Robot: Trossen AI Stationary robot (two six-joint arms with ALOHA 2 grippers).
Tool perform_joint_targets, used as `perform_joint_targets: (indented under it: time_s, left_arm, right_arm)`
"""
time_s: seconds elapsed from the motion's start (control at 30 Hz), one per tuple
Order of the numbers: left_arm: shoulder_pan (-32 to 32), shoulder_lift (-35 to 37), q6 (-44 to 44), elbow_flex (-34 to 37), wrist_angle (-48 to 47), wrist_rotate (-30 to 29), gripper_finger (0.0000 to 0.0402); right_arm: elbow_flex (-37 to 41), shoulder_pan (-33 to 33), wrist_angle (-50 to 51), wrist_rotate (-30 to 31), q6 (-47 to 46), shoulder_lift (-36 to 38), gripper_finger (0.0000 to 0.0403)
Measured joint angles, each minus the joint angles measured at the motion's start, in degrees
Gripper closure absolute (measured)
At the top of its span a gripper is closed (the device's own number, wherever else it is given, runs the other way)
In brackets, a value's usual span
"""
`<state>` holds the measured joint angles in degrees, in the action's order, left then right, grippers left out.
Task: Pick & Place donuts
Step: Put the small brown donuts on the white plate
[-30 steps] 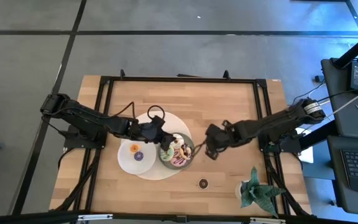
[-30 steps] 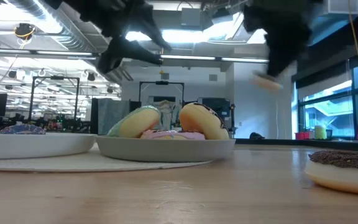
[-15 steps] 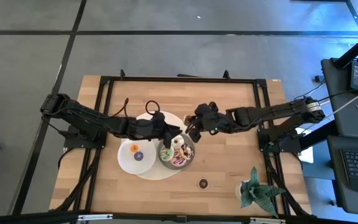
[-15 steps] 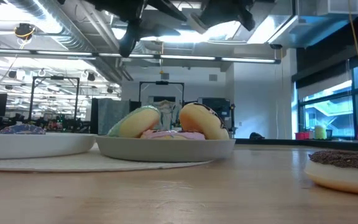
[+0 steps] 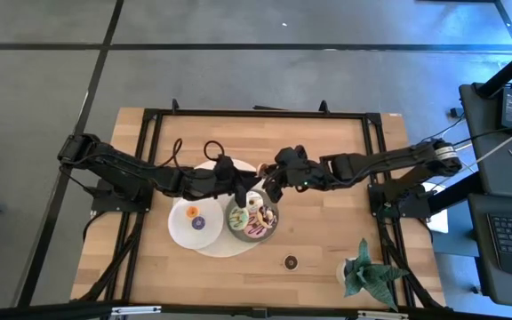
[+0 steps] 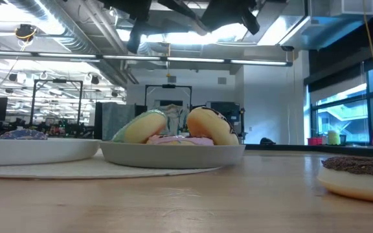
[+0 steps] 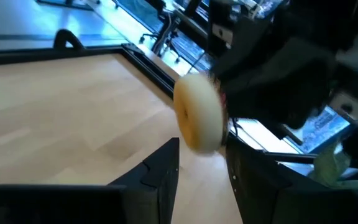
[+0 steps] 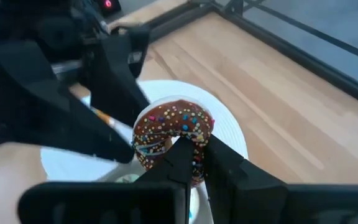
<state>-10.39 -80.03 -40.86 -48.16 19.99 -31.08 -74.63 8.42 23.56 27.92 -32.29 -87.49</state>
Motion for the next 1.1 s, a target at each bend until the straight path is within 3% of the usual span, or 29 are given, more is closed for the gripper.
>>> perform_joint_targets:
  time_s: [0.3,0.7,0.9,1.1]
  left_arm:
    - [0.0,0.0,0.7,0.0,0.1,-2.4,0.0278]
    - [0.0,0.0,0.7,0.0,-0.1,-2.4,0.037]
    - [-0.1,0.0,1.6,0.0,-0.2,-2.0,0.0382]
    - [-0.1,0.0,1.8,0.0,-0.6,-1.8,0.0379]
  right_arm:
    - [0.0,0.0,-1.2,-2.1,-0.2,-1.7,0.0368]
    - [0.0,0.0,-1.5,-2.1,0.0,-2.1,0.0368]
    - [0.0,-0.1,-1.2,-5.3,2.9,-2.1,0.0365]
    - [-0.2,-0.6,0.7,-8.5,4.4,-1.3,0.0308]
